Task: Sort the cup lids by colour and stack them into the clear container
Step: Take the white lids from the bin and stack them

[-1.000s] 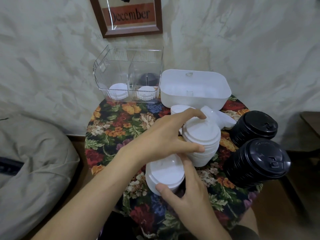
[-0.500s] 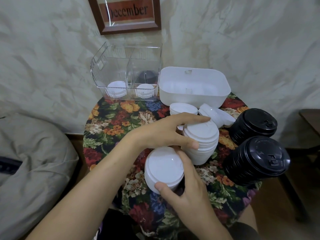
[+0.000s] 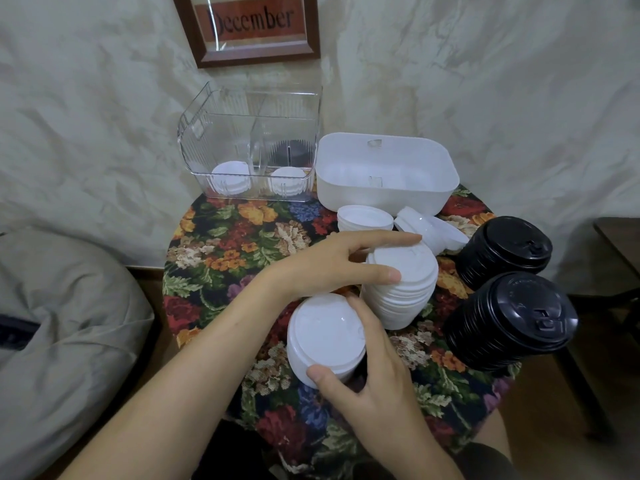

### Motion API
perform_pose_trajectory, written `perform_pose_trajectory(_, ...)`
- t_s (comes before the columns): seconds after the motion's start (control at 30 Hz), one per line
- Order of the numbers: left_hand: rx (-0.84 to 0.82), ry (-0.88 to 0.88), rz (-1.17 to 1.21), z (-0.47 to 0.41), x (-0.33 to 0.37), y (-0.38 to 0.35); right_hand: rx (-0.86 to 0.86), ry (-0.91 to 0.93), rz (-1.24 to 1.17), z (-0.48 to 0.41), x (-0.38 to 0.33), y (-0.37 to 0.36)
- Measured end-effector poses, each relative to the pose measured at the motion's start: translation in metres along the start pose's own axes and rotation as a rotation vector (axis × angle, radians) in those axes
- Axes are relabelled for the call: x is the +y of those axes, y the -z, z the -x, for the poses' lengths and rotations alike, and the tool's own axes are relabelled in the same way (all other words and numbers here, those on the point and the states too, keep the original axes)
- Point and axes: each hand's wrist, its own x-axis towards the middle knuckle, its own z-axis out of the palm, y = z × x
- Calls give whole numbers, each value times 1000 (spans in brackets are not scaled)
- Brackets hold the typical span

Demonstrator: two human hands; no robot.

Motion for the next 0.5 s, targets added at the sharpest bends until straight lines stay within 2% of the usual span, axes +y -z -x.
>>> perform_pose_trajectory(0.5, 24, 15, 69, -4, 2, -6, -20, -3, 11, 1, 0, 1)
